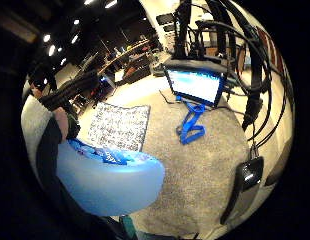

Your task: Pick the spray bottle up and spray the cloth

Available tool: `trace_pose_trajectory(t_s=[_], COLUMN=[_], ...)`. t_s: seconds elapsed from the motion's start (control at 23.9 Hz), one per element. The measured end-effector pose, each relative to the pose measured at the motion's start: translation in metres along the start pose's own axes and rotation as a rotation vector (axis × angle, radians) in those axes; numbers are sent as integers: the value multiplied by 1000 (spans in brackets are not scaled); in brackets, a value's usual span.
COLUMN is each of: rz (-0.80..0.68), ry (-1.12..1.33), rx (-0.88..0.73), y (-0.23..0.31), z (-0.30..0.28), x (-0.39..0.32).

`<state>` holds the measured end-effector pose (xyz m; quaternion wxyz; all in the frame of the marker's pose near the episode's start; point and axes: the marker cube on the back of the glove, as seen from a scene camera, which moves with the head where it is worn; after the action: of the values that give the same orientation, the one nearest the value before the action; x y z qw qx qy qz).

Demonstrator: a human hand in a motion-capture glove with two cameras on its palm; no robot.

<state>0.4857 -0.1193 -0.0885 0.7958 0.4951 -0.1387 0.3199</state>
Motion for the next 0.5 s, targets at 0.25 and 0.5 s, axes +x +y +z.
trace_pose_trajectory(t_s=[0.25, 0.5], rz=[-127, -244], ry=[120, 253], rx=[-114, -239], y=[-13, -19], z=[10, 30], x=[-29, -57])
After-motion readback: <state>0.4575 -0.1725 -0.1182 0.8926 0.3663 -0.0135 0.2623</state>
